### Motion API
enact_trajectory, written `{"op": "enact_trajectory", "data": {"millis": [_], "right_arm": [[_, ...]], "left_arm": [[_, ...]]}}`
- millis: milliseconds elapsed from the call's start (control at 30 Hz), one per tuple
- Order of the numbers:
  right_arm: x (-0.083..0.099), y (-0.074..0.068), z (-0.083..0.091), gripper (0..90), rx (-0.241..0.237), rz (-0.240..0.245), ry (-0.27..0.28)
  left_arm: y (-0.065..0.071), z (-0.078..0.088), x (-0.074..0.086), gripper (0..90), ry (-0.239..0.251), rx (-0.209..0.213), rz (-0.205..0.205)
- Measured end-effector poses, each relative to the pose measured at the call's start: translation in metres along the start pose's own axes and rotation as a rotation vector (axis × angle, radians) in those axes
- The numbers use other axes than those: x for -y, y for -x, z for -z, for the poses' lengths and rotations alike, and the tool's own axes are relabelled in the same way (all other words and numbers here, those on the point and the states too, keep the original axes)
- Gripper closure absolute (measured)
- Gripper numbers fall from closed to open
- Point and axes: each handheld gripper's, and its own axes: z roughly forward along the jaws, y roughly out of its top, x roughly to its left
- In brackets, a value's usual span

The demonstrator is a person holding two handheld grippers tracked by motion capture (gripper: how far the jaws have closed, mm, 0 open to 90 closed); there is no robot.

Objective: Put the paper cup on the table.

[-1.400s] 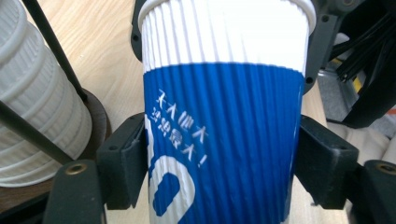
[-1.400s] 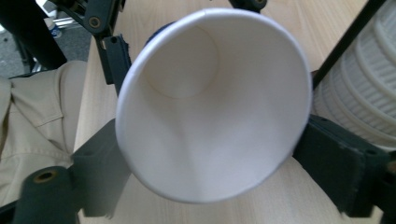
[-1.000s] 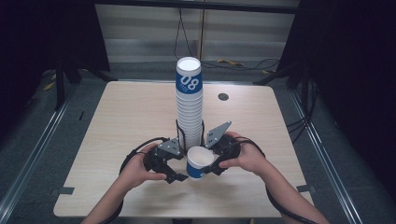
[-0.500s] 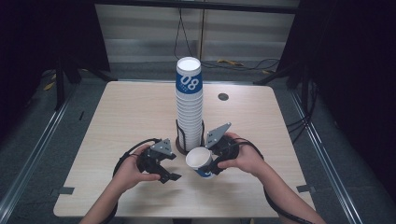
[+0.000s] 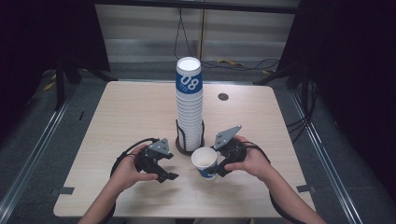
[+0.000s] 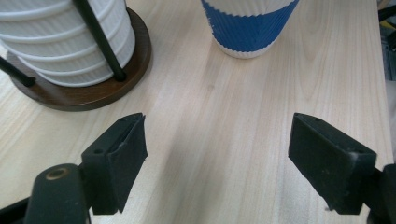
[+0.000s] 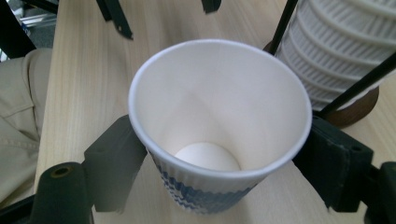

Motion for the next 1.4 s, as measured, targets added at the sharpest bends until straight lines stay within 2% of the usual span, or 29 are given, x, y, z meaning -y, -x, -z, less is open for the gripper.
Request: {"op": "enact_trajectory", "data": {"millis": [167,233,367,400,433,467,533,600,633,733,800,900,1000,1033,1100,1167,1233,1267,1333,1400], "right_arm": [[0.006,0.000,0.003,19.4,0.012,-0.009,0.002],[0.010,-0.001,0.005,19.0,0.015,-0.012,0.011],[0.018,-0.006,0.006,15.8,0.033,-0.046,-0.013],[0.021,-0.006,0.005,15.2,0.033,-0.038,-0.011],[0.024,-0.007,0.005,13.5,0.037,-0.046,-0.013],[0.028,-0.007,0.006,13.0,0.038,-0.051,-0.018],[0.037,-0.008,0.007,13.0,0.043,-0.076,-0.018],[0.047,-0.009,0.008,13.0,0.046,-0.074,-0.033],[0.053,-0.009,0.010,13.0,0.050,-0.081,-0.037],[0.066,-0.009,0.016,13.0,0.058,-0.136,-0.024],[0.075,-0.010,0.020,13.0,0.082,-0.136,-0.026],[0.087,-0.010,0.027,13.0,0.109,-0.170,-0.009],[0.099,-0.010,0.031,13.0,0.150,-0.194,-0.010],[0.102,-0.009,0.032,13.1,0.151,-0.206,0.001],[0.108,-0.009,0.036,13.1,0.172,-0.209,0.001],[0.113,-0.009,0.038,13.2,0.185,-0.209,-0.010],[0.118,-0.008,0.041,13.2,0.202,-0.230,0.000],[0.121,-0.007,0.042,13.2,0.205,-0.242,0.006],[0.125,-0.006,0.043,13.2,0.221,-0.235,-0.006],[0.130,-0.005,0.043,13.2,0.224,-0.254,-0.010]], "left_arm": [[0.001,0.002,0.003,19.2,0.004,-0.012,0.026],[0.003,0.002,0.003,19.2,0.004,-0.007,0.023],[0.004,0.002,0.003,19.2,0.011,-0.006,0.016],[0.003,0.003,0.004,19.2,0.002,-0.008,0.010],[0.004,0.003,0.005,19.1,0.004,-0.018,0.022],[0.003,0.005,0.006,19.0,-0.006,-0.017,0.010],[0.003,0.006,0.009,18.9,0.012,-0.019,0.027],[0.001,0.010,0.012,18.7,-0.005,-0.025,0.021],[0.000,0.010,0.013,18.6,0.003,-0.032,0.033],[-0.003,0.013,0.015,17.9,0.012,-0.036,0.049],[-0.004,0.014,0.018,17.5,0.008,-0.035,0.060],[-0.007,0.016,0.023,16.6,0.004,-0.039,0.049],[-0.011,0.020,0.028,16.4,-0.010,-0.050,0.058],[-0.012,0.019,0.029,16.4,0.010,-0.052,0.072],[-0.014,0.021,0.033,16.4,-0.003,-0.049,0.077],[-0.017,0.021,0.037,16.3,-0.014,-0.065,0.086],[-0.021,0.022,0.040,16.4,-0.023,-0.063,0.077],[-0.021,0.022,0.042,16.4,-0.016,-0.070,0.090],[-0.023,0.022,0.046,16.4,-0.009,-0.074,0.094],[-0.025,0.023,0.049,16.4,-0.020,-0.083,0.088]]}}
